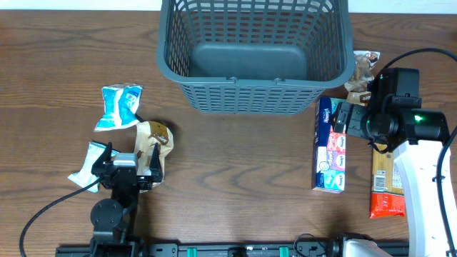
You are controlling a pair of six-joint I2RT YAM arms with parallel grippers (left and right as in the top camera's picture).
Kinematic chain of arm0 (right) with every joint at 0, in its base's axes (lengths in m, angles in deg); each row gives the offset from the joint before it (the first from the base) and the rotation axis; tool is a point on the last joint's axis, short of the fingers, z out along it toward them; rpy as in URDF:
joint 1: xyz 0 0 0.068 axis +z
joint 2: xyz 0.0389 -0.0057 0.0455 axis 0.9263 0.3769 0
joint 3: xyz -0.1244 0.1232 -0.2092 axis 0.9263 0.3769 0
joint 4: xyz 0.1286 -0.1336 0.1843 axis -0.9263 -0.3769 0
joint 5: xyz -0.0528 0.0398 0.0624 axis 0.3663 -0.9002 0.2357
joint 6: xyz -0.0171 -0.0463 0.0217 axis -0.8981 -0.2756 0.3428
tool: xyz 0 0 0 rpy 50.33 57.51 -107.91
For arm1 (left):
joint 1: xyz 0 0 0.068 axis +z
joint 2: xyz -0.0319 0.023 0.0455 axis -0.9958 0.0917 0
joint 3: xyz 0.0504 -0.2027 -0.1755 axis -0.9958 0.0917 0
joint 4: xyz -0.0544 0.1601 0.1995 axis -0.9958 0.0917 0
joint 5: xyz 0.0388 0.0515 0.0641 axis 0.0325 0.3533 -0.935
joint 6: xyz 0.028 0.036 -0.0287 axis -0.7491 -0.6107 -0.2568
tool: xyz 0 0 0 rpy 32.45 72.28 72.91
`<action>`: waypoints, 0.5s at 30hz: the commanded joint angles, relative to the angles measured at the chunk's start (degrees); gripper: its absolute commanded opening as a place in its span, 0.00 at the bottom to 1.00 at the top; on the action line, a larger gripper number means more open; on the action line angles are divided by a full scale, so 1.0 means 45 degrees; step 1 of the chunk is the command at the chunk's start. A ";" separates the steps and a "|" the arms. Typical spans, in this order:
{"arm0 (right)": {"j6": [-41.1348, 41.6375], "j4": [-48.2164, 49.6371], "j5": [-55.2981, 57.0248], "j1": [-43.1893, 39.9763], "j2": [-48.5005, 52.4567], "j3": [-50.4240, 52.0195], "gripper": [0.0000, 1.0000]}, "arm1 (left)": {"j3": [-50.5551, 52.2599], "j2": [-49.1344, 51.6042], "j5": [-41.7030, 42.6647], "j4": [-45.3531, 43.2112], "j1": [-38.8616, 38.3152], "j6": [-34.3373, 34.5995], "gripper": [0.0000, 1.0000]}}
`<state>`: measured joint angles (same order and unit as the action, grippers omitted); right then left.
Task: Pack container
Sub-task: 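Move the right gripper down onto the Kleenex tissue pack and grasp it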
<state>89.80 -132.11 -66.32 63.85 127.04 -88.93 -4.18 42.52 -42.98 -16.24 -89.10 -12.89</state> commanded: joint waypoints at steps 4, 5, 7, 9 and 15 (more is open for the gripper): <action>-0.0019 0.0073 0.0136 -0.0097 0.0364 -0.0131 0.99 | 0.0170 -0.0126 -0.0248 0.0607 -0.0073 -0.0087 0.98; -0.0063 0.0121 0.0136 -0.0097 0.0432 -0.0126 0.99 | 0.0170 -0.0126 -0.0248 0.0607 -0.0073 -0.0087 0.99; -0.0063 0.0238 0.0131 -0.0092 0.0568 -0.0121 0.99 | 0.0170 -0.0126 -0.0248 0.0607 -0.0073 -0.0087 0.99; -0.0063 0.0243 0.0136 -0.0092 0.0729 -0.0121 0.99 | 0.0170 -0.0126 -0.0248 0.0607 -0.0073 -0.0087 0.98; -0.0253 0.0393 -0.0063 -0.0092 0.1350 0.0044 0.99 | 0.0170 -0.0126 -0.0248 0.0607 -0.0073 -0.0087 0.99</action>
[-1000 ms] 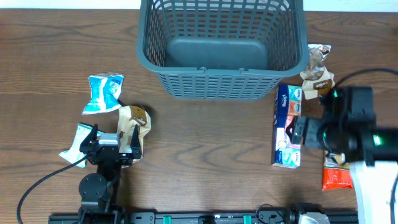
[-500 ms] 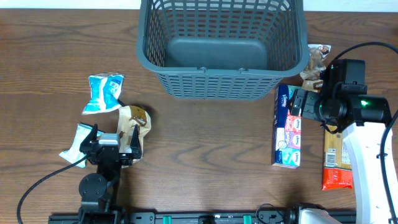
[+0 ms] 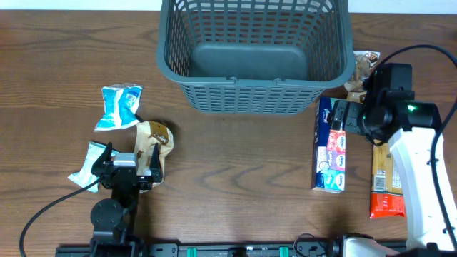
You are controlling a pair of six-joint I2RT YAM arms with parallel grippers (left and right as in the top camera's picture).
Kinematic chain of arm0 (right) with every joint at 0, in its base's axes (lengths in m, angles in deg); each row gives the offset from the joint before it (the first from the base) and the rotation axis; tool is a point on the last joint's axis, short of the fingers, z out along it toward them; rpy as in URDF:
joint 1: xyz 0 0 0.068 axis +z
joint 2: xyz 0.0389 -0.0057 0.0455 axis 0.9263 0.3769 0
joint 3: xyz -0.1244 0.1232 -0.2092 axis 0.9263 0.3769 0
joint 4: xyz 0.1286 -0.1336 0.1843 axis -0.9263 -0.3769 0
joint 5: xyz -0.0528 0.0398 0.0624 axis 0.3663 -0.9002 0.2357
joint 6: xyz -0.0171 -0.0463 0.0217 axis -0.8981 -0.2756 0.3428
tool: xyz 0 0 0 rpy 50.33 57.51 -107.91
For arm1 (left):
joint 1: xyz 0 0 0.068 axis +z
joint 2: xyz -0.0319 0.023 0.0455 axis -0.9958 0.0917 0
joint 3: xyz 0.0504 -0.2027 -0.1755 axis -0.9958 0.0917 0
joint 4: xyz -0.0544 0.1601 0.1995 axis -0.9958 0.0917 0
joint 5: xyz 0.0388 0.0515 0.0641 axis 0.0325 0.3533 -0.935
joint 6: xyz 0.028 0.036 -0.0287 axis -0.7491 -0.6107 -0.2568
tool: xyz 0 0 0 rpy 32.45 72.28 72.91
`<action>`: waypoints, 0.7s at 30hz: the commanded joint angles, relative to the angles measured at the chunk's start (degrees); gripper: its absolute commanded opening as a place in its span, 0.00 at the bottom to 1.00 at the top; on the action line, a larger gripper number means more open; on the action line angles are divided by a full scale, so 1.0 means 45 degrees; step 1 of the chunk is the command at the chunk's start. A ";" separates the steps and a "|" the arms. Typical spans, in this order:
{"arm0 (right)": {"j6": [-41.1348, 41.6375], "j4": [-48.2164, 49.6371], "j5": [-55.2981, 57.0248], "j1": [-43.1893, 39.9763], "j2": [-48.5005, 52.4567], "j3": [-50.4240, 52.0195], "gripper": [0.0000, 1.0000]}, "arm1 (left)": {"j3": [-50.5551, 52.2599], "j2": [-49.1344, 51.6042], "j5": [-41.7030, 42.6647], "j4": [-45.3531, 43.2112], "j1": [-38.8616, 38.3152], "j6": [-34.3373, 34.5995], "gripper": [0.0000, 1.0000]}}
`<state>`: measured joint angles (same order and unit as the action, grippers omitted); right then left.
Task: Pack container
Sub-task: 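Move the right gripper down onto the Kleenex tissue pack and grasp it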
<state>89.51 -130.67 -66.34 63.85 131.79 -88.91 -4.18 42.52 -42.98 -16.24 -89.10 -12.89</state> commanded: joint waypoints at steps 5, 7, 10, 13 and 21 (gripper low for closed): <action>-0.0199 0.0748 -0.0102 -0.0092 0.0364 0.0019 0.99 | 0.0170 -0.0126 -0.0253 0.0612 -0.0073 -0.0087 0.98; -0.0364 0.0627 -0.0117 -0.0092 0.0364 0.0024 0.99 | 0.0170 -0.0126 -0.0253 0.0607 -0.0073 -0.0087 0.99; -0.0534 0.0578 -0.0049 -0.0092 0.0369 0.0180 0.99 | 0.0170 -0.0126 -0.0248 0.0607 -0.0073 -0.0087 0.99; -0.0573 0.0942 0.0078 -0.0034 0.0364 0.0661 0.99 | 0.0170 -0.0126 -0.0253 0.0607 -0.0073 -0.0087 0.99; -0.0457 0.2550 0.0136 0.0369 0.0248 0.2973 0.99 | 0.0170 -0.0126 -0.0248 0.0607 -0.0073 -0.0087 0.99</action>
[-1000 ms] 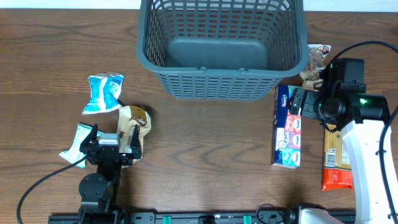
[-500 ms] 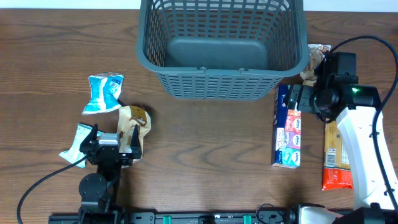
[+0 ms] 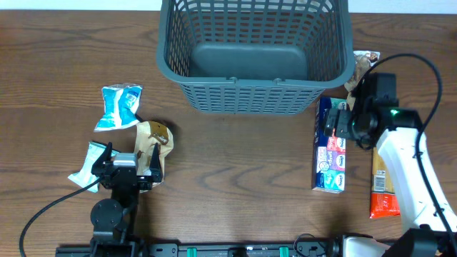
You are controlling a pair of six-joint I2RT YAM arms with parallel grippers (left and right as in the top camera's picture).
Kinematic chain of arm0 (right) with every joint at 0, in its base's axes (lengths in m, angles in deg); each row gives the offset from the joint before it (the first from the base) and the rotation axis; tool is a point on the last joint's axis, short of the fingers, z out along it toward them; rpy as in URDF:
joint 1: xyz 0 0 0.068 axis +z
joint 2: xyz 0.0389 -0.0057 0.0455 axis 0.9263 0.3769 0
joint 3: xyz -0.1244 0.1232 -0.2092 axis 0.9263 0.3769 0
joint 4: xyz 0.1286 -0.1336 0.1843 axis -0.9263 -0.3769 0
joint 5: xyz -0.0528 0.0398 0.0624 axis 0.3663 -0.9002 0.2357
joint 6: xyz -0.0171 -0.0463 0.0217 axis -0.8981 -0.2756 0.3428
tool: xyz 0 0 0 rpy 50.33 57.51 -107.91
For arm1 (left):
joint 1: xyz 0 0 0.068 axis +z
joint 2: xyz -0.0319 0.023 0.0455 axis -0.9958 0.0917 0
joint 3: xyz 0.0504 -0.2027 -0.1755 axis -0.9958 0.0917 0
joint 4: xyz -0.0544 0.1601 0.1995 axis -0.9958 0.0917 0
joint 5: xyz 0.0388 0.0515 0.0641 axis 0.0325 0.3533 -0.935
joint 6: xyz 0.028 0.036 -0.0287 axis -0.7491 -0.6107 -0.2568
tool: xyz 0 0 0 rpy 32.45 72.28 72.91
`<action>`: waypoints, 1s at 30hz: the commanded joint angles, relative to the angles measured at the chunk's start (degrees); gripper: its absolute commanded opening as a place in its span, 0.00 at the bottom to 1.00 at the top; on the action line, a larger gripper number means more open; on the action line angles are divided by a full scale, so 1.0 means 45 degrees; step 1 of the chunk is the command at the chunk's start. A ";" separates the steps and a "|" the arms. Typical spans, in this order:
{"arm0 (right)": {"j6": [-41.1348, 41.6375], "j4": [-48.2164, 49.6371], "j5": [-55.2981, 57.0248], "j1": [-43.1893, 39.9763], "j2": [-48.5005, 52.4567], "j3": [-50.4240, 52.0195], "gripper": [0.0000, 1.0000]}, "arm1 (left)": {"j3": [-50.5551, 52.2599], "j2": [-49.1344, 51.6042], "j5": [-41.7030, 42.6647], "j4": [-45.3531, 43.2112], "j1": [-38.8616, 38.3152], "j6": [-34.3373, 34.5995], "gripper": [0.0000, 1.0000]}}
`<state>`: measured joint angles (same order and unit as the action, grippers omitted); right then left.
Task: Pack container
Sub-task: 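Move the right gripper down onto the Kleenex tissue pack and grasp it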
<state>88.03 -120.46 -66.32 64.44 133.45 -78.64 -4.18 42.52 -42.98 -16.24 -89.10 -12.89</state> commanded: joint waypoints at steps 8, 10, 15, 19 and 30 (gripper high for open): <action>0.0345 0.2215 -0.0442 0.0272 -0.0121 0.2890 0.99 | 0.0170 -0.0126 -0.0248 0.0607 -0.0073 -0.0087 0.99; 0.0495 0.2686 -0.0452 0.0272 -0.0117 0.3366 0.99 | 0.0170 -0.0126 -0.0248 0.0607 -0.0073 -0.0087 0.99; 0.0583 0.3594 -0.0427 0.0267 -0.0112 0.3925 0.99 | 0.0170 -0.0126 -0.0248 0.0607 -0.0073 -0.0083 0.99; 0.1166 0.4109 0.0165 0.0267 -0.0107 0.3925 0.99 | 0.0170 -0.0126 -0.0248 0.0607 -0.0073 -0.0083 0.99; 0.1583 0.4391 0.0704 0.0267 0.1098 0.3983 0.99 | 0.0170 -0.0126 -0.0248 0.0607 -0.0073 -0.0087 0.99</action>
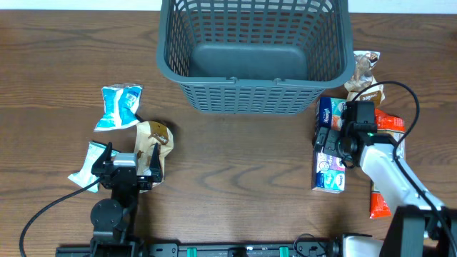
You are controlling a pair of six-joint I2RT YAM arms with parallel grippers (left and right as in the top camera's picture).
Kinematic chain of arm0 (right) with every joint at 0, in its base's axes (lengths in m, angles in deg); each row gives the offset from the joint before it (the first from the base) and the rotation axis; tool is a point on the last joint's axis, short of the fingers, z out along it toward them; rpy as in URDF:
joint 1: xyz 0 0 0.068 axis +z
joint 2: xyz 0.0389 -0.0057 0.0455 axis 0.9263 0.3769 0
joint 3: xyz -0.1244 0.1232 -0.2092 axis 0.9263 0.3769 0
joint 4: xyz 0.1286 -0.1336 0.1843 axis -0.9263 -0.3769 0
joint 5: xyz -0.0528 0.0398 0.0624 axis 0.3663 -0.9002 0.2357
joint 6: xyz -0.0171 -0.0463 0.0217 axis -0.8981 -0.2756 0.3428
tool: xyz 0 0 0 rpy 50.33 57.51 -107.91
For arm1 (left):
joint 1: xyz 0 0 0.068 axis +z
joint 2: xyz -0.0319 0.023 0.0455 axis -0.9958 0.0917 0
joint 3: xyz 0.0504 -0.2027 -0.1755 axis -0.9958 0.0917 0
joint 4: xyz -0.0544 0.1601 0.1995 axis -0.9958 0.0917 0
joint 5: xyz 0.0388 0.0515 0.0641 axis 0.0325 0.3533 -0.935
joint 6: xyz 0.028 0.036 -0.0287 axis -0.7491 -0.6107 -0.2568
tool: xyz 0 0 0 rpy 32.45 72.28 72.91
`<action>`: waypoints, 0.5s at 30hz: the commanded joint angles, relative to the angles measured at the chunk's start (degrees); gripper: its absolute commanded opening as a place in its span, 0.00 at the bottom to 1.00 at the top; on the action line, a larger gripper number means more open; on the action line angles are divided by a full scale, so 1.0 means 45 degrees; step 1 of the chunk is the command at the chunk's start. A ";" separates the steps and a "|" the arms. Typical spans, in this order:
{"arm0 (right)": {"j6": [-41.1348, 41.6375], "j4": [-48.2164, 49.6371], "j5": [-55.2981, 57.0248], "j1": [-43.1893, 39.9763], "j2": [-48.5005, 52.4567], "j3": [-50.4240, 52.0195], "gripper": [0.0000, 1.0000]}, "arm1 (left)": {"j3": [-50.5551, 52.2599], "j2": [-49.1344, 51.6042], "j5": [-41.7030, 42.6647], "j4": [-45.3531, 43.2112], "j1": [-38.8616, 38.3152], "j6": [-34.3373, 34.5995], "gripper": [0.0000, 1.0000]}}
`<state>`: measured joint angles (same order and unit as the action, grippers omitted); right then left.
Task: Pack container
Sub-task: 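Move the right gripper down onto the Kleenex tissue pack and grasp it, then lift the tissue pack with the right gripper and drop it into the basket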
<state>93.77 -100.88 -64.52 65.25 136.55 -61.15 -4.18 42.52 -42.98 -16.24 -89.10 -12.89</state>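
The grey mesh basket (253, 93) stands at the back middle with nothing in it. To its right lies a blue, red and white toothpaste box (330, 170), long side toward me. My right gripper (330, 135) is low over the box's upper half, its fingers spread across the box's width. A long orange-red packet (384, 193) lies right of the box, partly under the right arm. My left gripper (131, 160) sits open at the front left, next to a brown packet (151, 137).
A brown snack bag (363, 70) lies beside the basket's right wall. Two blue-white pouches, one (120, 107) at the left and one (87, 163) beside the left gripper. The right arm's cable (407, 96) arcs over the right side.
My right gripper has moved down-left, from the box's top right corner to over the box's upper half. The box, the packets and the left arm have not moved.
My right gripper stood open near the snack bag, right of the toothpaste box's top end. At each later moment it was a little further left and nearer the box, and now it is on the box. The left arm stayed still throughout.
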 commanded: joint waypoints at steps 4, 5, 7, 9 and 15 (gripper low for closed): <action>0.0306 0.0063 0.0311 0.0087 0.0787 0.0097 0.99 | 0.0170 -0.0126 -0.0248 0.0607 -0.0073 -0.0087 0.99; 0.0306 0.0063 0.0306 0.0087 0.0826 0.0097 0.99 | 0.0170 -0.0126 -0.0248 0.0607 -0.0073 -0.0083 0.98; 0.0306 0.0063 0.0306 0.0087 0.0835 0.0097 0.99 | 0.0170 -0.0126 -0.0248 0.0607 -0.0073 -0.0087 0.99; 0.0306 0.0073 0.0306 0.0087 0.0831 0.0097 0.94 | 0.0170 -0.0126 -0.0248 0.0607 -0.0073 -0.0087 0.99; 0.0301 0.0073 0.0306 0.0087 0.0831 0.0097 0.61 | 0.0170 -0.0126 -0.0248 0.0607 -0.0073 -0.0087 0.99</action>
<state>94.54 -100.59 -64.35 65.34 140.11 -61.13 -4.18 42.52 -42.98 -16.24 -89.10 -12.89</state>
